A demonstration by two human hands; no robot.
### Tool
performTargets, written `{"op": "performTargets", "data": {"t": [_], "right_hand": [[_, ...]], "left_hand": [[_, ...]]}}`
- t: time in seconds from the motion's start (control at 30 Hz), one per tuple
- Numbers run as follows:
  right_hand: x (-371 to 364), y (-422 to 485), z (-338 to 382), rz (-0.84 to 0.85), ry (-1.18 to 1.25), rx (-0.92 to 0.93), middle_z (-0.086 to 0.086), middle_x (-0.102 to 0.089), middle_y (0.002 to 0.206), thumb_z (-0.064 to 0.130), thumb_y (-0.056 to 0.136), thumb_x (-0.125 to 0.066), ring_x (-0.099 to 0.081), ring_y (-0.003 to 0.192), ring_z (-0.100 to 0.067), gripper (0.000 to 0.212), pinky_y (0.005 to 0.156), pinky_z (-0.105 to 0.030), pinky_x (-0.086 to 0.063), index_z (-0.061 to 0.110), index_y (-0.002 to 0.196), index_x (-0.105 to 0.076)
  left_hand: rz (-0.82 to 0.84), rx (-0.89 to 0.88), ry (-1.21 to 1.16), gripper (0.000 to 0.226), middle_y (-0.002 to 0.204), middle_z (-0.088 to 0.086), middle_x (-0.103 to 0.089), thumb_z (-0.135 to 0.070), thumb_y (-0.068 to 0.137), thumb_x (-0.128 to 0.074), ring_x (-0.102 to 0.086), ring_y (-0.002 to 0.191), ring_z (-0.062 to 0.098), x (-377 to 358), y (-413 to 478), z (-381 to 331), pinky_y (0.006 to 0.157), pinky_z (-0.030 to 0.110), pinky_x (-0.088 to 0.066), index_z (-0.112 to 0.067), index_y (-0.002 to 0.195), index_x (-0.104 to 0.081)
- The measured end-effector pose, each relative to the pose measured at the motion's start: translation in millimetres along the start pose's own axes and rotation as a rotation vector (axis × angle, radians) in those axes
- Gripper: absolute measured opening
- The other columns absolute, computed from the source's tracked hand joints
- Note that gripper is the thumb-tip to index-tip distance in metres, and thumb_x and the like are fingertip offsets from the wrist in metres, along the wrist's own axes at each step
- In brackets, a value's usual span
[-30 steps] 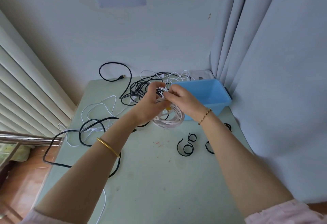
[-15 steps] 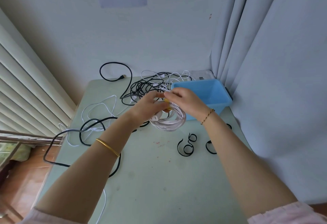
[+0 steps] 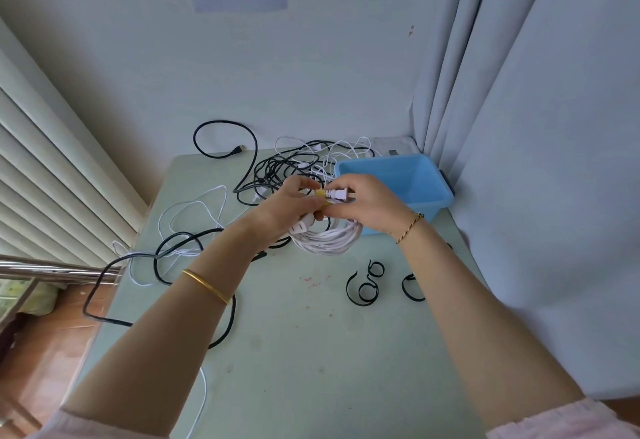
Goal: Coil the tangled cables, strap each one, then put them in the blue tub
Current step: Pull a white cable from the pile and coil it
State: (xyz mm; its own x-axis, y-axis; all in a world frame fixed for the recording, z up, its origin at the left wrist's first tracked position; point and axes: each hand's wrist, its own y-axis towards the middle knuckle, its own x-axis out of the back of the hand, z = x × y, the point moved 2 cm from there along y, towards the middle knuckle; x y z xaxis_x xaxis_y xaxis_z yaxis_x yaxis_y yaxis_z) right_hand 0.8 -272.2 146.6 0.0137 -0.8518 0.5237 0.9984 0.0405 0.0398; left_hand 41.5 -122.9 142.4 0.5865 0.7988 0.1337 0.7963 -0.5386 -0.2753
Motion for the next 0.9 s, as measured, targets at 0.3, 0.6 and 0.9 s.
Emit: {"op": "performTargets", "data": {"t": [0.3,0.6,0.9], "right_hand": [[-6,1,-25,-0.049,0.435,-0.164,-0.011,-0.069,0.098,0.009,0.072,-0.079,-0.068,0.090,-0.026,0.045,0.083,-0.036,-0.055,0.014,0.113,-0.062],[-5,-12,-51,0.170,0.874,-0.336,-0.007,-0.069,0.090,0.024,0.086,-0.062,-0.065,0.090,-0.023,0.019,0.088,-0.047,-0.054,0.008,0.098,-0.063],[3,6,-72,0.001,0.912,-0.420,-0.010,-0.066,0.099,0.028,0.092,-0.056,-0.065,0.090,-0.022,0.032,0.072,-0.037,-0.058,0.005,0.113,-0.058]], "left_hand": [[0.005,-0.037,-0.150,0.022,0.082,0.007,-0.063,-0.009,0.097,-0.051,-0.062,0.062,0.011,-3,5,0,0.062,0.024,-0.050,-0.010,0.117,-0.044],[-0.083,-0.074,-0.172,0.018,0.085,0.003,-0.065,-0.013,0.099,-0.047,-0.064,0.062,0.005,-14,25,7,0.056,0.019,-0.051,-0.011,0.116,-0.043],[-0.207,-0.083,0.034,0.013,0.095,0.012,-0.065,-0.022,0.100,-0.045,-0.059,0.073,0.017,-28,70,12,0.070,0.036,-0.049,-0.018,0.113,-0.042]]}}
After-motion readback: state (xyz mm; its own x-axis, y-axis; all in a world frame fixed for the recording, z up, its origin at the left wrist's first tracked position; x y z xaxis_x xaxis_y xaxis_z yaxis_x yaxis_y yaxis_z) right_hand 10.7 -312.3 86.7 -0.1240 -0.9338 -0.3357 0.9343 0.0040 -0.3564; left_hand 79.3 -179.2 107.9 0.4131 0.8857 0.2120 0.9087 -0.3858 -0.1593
